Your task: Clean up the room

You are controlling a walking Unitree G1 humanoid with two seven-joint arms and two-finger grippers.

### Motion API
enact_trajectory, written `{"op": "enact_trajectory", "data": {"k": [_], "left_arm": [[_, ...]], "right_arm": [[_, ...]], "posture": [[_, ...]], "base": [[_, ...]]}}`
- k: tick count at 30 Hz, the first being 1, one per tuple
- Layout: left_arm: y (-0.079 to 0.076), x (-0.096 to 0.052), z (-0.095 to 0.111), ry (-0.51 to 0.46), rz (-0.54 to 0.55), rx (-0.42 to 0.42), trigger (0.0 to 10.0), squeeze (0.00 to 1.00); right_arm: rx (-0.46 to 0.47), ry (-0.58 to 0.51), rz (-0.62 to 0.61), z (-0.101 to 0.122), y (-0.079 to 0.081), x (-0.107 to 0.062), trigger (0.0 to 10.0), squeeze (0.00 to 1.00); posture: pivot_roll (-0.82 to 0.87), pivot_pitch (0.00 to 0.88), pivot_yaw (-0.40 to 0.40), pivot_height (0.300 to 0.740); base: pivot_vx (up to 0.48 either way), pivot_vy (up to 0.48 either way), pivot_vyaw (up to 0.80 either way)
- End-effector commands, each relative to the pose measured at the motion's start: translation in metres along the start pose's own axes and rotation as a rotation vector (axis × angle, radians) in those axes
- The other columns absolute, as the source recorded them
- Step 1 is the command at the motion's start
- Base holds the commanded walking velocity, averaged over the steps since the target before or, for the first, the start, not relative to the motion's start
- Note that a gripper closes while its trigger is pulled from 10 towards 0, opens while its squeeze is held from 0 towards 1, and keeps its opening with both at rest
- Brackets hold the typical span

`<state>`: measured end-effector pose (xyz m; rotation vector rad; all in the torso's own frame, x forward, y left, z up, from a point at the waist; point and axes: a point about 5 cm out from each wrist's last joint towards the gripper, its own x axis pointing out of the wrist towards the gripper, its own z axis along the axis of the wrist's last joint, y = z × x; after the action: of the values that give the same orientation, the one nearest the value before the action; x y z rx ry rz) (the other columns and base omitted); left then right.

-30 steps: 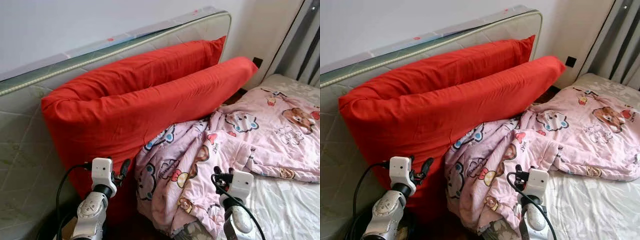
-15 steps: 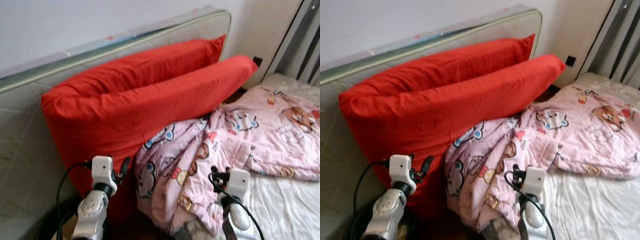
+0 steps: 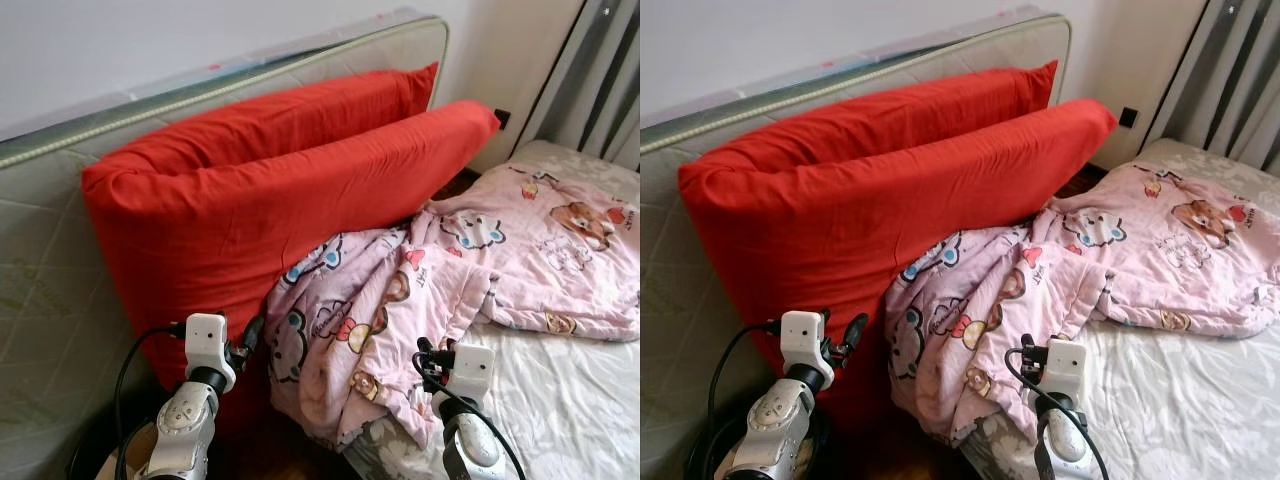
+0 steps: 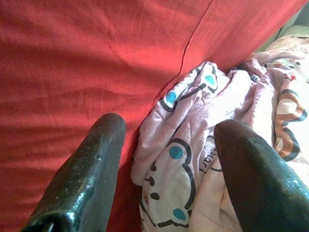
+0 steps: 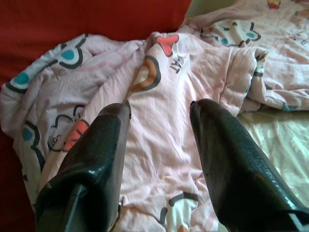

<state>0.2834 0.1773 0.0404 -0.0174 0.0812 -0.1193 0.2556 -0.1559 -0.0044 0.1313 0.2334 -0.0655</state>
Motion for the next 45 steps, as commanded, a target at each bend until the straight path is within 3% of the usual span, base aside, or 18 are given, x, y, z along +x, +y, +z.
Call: {"op": "enact_trajectory", "data": {"k": [1, 7, 37, 40, 45], "left_arm": [[-0.001, 0.0, 0.001, 0.003, -0.001, -0.001, 10.0, 0.0], [-0.001, 0.0, 0.001, 0.007, -0.002, -0.001, 10.0, 0.0], [-0.005, 0.0, -0.002, 0.026, -0.018, -0.004, 10.0, 0.0], [-0.004, 0.001, -0.002, 0.03, -0.017, -0.005, 10.0, 0.0], [-0.004, 0.001, -0.003, 0.031, -0.015, -0.005, 10.0, 0.0]], "right_arm": [[-0.003, 0.01, 0.011, -0.001, 0.002, 0.001, 10.0, 0.0], [-0.006, 0.031, 0.032, -0.004, 0.005, 0.001, 10.0, 0.0], [-0.004, 0.054, 0.05, -0.011, 0.005, 0.0, 10.0, 0.0], [-0.022, 0.094, 0.051, -0.014, 0.005, 0.001, 10.0, 0.0], [-0.011, 0.072, 0.055, -0.013, 0.006, 0.001, 10.0, 0.0]], "posture": [[-0.06, 0.025, -0.008, 0.675], [-0.05, 0.027, -0.005, 0.636], [-0.05, 0.027, -0.006, 0.636], [-0.05, 0.027, -0.007, 0.636], [-0.05, 0.027, -0.007, 0.611]], "base": [[0.0, 0.0, 0.0], [0.0, 0.0, 0.0], [0.0, 0.0, 0.0], [0.0, 0.0, 0.0], [0.0, 0.0, 0.0]]}}
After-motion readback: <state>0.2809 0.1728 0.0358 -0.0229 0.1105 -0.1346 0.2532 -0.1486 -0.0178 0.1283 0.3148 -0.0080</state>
